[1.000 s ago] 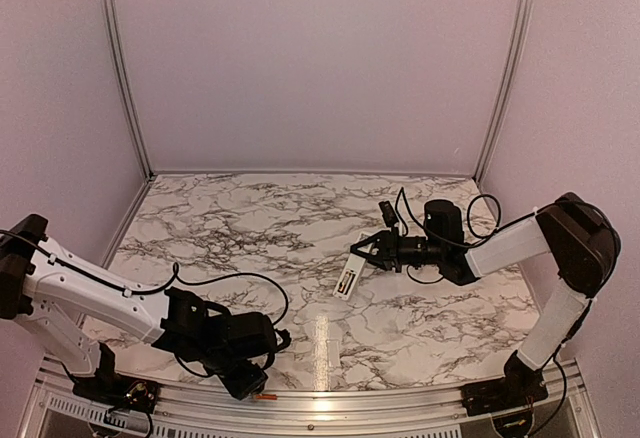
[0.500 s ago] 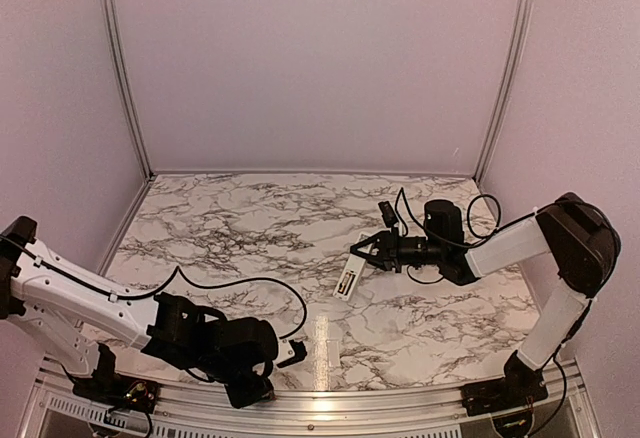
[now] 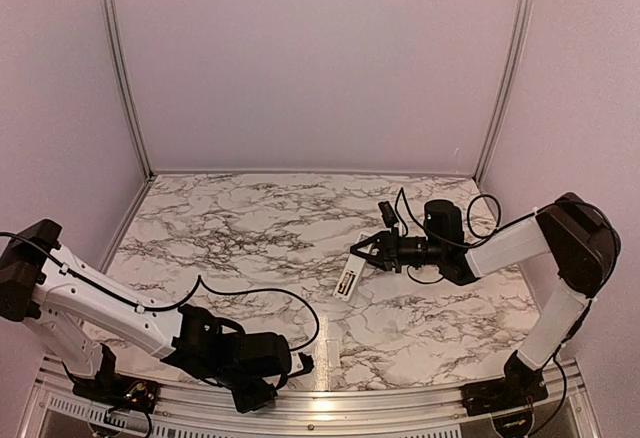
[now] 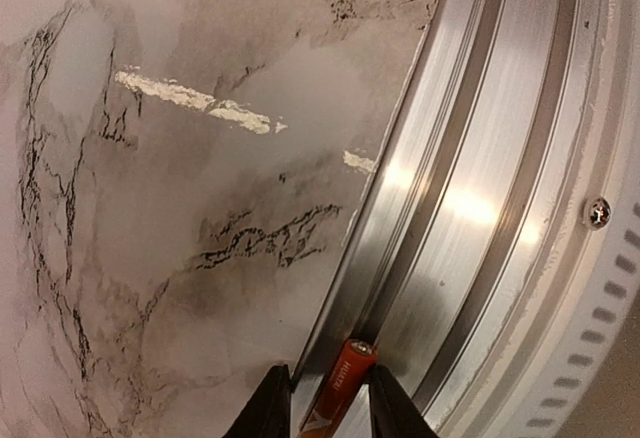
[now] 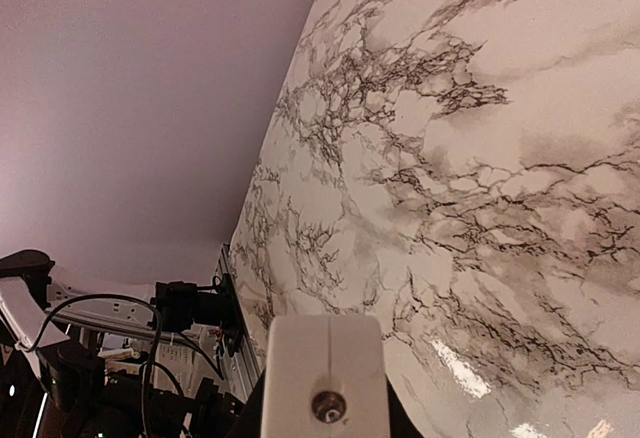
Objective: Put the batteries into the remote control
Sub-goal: Move the battery to the center of the board.
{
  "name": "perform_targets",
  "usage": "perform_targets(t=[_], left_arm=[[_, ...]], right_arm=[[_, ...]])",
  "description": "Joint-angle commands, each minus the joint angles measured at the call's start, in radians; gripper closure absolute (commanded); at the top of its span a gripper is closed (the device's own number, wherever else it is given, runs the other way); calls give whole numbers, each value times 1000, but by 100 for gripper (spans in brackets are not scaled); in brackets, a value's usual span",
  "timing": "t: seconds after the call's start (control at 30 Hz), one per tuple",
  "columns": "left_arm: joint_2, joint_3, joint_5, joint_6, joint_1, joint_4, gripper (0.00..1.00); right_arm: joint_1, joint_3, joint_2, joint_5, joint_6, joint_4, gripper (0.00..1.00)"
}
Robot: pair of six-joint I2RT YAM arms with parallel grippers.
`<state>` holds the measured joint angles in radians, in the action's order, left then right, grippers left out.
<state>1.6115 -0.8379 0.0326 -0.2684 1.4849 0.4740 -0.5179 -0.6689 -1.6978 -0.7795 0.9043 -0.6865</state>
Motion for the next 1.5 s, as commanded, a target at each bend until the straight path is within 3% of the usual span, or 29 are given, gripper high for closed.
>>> perform_targets(t=[0.0, 0.2, 0.47, 0.57, 0.8, 1.2, 1.47], left_arm=[[58, -7, 27, 25, 20, 62, 72], [82, -29, 84, -8, 23, 121, 78], [181, -112, 82, -17, 58, 245, 75], [188, -114, 83, -25, 54, 249, 78], [91, -122, 109, -74, -28, 238, 91], [1, -89, 165, -150, -152, 199, 90], [40, -116, 149, -221, -232, 97, 90]], right_arm=[[9, -6, 14, -9, -9, -7, 100], [9, -14, 12, -9, -12, 4, 100], [9, -27, 15, -10, -21, 19, 100], [9, -29, 18, -9, -22, 22, 100], [9, -27, 27, -9, -24, 24, 100], [9, -13, 28, -9, -20, 10, 100], [9, -11, 18, -9, -17, -4, 100]])
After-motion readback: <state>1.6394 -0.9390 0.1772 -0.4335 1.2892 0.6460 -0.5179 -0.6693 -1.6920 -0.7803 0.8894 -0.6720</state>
